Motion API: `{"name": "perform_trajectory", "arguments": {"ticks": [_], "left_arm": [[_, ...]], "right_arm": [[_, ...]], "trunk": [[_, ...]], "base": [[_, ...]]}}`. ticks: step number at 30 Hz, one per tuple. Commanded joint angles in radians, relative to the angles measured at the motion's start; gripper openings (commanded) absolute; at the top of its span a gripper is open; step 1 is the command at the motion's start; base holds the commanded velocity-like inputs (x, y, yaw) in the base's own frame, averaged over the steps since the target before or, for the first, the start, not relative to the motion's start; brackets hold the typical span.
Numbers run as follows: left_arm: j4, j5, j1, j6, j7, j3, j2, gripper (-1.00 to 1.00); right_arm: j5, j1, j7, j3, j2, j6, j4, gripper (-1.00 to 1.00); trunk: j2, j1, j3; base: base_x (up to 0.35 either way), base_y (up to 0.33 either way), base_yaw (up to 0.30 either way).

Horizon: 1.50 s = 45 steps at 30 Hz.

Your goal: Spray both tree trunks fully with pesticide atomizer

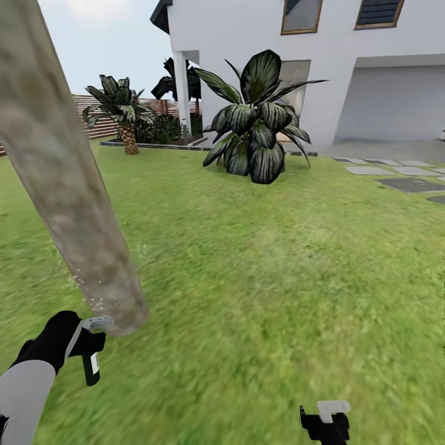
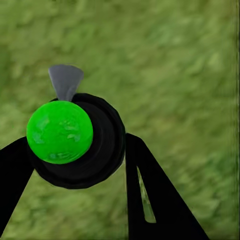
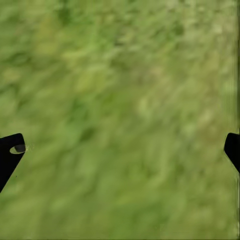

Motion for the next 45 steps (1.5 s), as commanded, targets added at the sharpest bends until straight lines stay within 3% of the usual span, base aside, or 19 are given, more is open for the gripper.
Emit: {"name": "perform_trajectory", "arguments": {"ticks": [1, 5, 10, 13, 20, 25, 31, 45], "left_arm": [[-0.002, -0.011, -0.001, 0.004, -0.009, 0.004, -0.001, -1.00], [-0.018, -0.013, 0.000, 0.006, -0.009, 0.005, 0.002, -1.00], [-0.033, -0.013, 0.000, 0.009, -0.009, 0.050, 0.001, -1.00], [-0.053, -0.010, -0.005, 0.017, -0.010, 0.052, 0.000, -1.00], [-0.113, -0.010, -0.026, 0.072, -0.016, 0.039, -0.010, -1.00], [-0.133, -0.014, -0.098, 0.078, -0.017, 0.036, -0.012, -1.00], [-0.133, -0.015, -0.105, 0.079, -0.017, -0.022, -0.013, -1.00], [-0.135, -0.014, -0.107, 0.079, -0.017, -0.026, -0.013, -1.00]], "right_arm": [[-0.010, 0.000, -0.001, 0.009, 0.000, -0.002, 0.000, 1.00], [-0.010, 0.000, -0.001, 0.009, 0.001, -0.002, 0.000, 1.00], [-0.010, 0.000, -0.003, 0.009, 0.000, -0.001, 0.000, 1.00], [-0.010, 0.000, -0.003, 0.009, 0.000, -0.001, 0.000, 1.00], [-0.010, 0.000, -0.003, 0.009, 0.000, -0.001, 0.000, 1.00], [-0.010, 0.000, -0.003, 0.009, 0.000, -0.001, 0.000, 1.00], [-0.010, 0.000, -0.003, 0.008, -0.006, -0.001, 0.000, 1.00], [-0.010, 0.000, -0.003, 0.009, -0.008, -0.002, 0.000, 1.00]], "trunk": [[0.000, 0.000, -0.001], [0.000, 0.000, -0.001], [0.000, 0.000, -0.001], [0.000, 0.000, -0.001], [0.000, 0.000, -0.001], [0.000, 0.000, -0.001], [0.000, 0.000, -0.001], [0.000, 0.000, -0.001]], "base": [[0.149, -0.291, 0.000], [0.066, -0.303, 0.114], [-0.080, -0.311, 0.268], [-0.078, -0.311, 0.277], [0.079, -0.147, 0.277], [0.003, -0.004, 0.278], [0.000, -0.154, 0.097], [0.110, -0.241, 0.001]]}}
